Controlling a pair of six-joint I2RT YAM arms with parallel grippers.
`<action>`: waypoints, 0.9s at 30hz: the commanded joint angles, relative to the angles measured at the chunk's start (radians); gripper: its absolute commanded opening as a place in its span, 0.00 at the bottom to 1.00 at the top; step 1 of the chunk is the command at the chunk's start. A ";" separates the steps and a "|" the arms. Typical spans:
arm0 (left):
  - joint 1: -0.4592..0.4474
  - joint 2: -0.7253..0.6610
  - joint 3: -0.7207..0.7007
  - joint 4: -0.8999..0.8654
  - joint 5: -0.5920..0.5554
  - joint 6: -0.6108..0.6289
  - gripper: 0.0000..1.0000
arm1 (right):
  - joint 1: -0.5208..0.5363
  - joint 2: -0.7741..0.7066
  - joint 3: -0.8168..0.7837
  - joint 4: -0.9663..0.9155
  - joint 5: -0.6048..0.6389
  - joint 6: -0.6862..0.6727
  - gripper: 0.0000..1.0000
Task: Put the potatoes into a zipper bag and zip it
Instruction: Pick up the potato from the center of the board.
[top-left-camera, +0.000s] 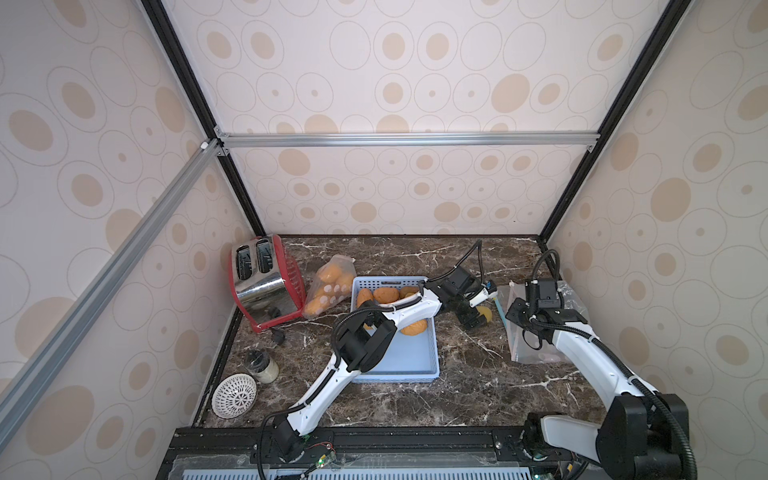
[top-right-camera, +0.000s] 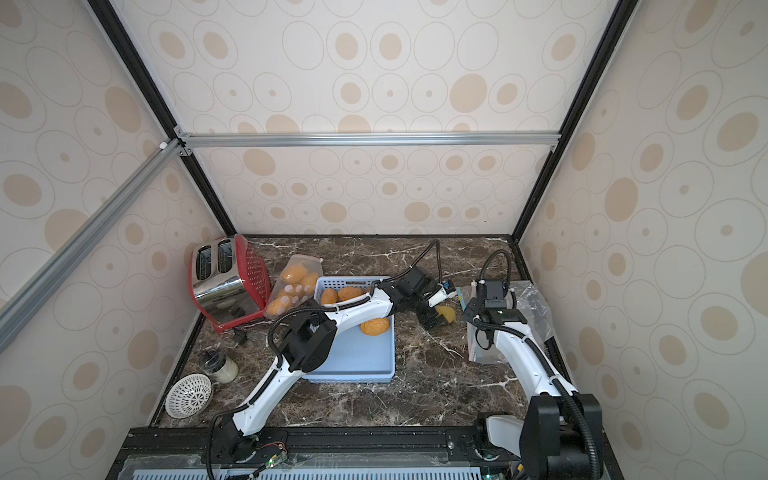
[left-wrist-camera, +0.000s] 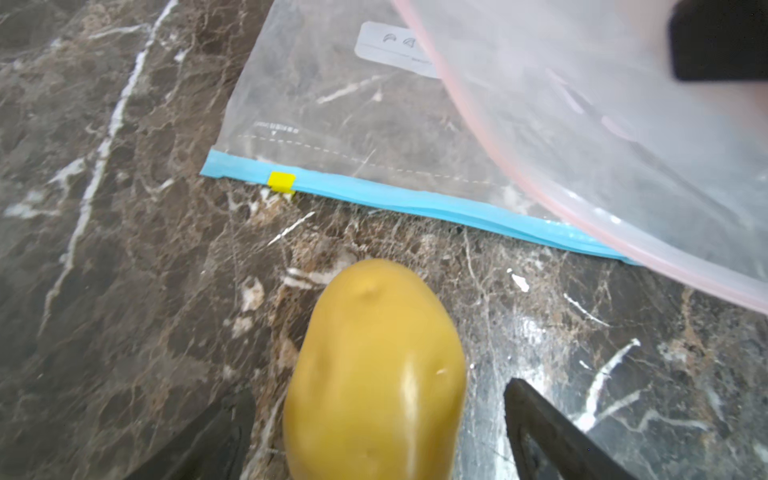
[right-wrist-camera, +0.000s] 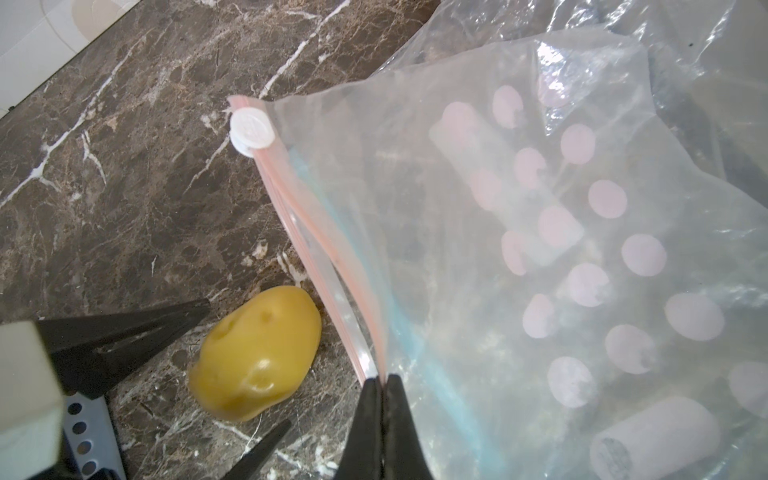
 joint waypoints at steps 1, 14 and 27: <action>0.004 0.049 0.082 -0.047 0.037 0.047 0.94 | -0.005 -0.009 -0.016 0.001 -0.007 0.015 0.00; 0.007 0.117 0.136 -0.066 0.006 -0.013 0.78 | -0.005 -0.022 -0.021 0.006 -0.020 0.014 0.00; 0.006 -0.043 -0.057 0.111 0.003 -0.151 0.31 | -0.006 -0.020 -0.021 0.013 -0.060 0.007 0.00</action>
